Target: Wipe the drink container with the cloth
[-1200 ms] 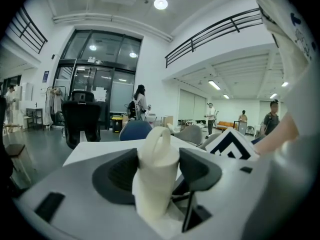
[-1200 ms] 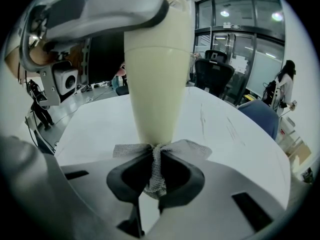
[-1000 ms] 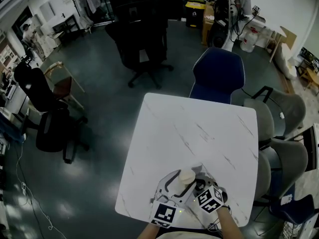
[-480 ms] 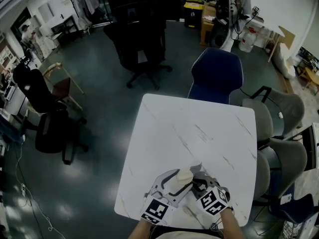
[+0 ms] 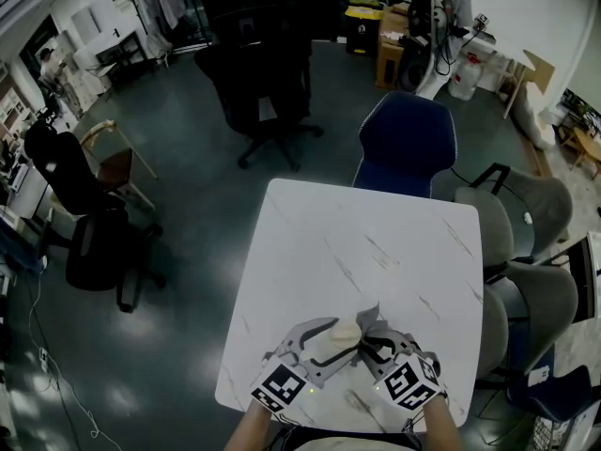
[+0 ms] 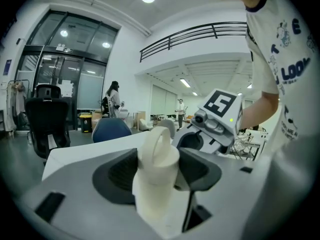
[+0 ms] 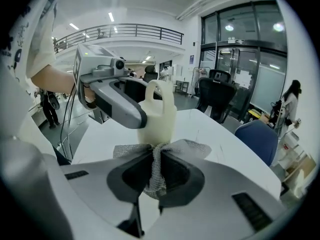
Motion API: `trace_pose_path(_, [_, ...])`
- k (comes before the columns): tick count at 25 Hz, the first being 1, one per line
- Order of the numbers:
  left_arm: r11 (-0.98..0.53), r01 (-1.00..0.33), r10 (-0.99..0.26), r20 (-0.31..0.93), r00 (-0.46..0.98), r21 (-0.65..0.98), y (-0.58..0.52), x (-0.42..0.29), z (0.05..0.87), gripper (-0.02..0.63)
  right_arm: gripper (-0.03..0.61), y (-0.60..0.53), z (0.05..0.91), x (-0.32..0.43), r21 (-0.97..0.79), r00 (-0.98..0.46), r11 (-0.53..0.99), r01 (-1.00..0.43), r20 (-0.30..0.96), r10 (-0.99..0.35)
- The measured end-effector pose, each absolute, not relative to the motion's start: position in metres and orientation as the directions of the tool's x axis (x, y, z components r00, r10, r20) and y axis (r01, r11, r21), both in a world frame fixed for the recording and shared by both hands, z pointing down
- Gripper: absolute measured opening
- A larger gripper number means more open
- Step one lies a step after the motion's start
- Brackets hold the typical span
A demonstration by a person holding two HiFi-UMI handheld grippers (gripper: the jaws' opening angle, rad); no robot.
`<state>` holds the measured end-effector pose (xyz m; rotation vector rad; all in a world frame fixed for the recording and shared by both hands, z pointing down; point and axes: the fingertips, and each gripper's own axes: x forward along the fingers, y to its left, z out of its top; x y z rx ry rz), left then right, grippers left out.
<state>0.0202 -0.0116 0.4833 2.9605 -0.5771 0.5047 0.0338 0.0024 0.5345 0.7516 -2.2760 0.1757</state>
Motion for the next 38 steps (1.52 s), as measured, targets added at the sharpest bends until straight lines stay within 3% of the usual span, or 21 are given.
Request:
trace_pose_path(23, [-0.996, -0.089, -0.079, 0.383, 0.920, 0.008, -0.006, 0.016, 0.483, 0.265, 0.044, 0.002, 0.494, 0.029, 0.180, -0.585, 0.861, -0.477, 0.665, -0.463])
trace_pose_path(38, [-0.998, -0.067, -0.059, 0.377, 0.924, 0.010, -0.002, 0.017, 0.480, 0.265, 0.044, 0.003, 0.535, 0.030, 0.155, -0.537, 0.864, -0.479, 0.727, -0.428])
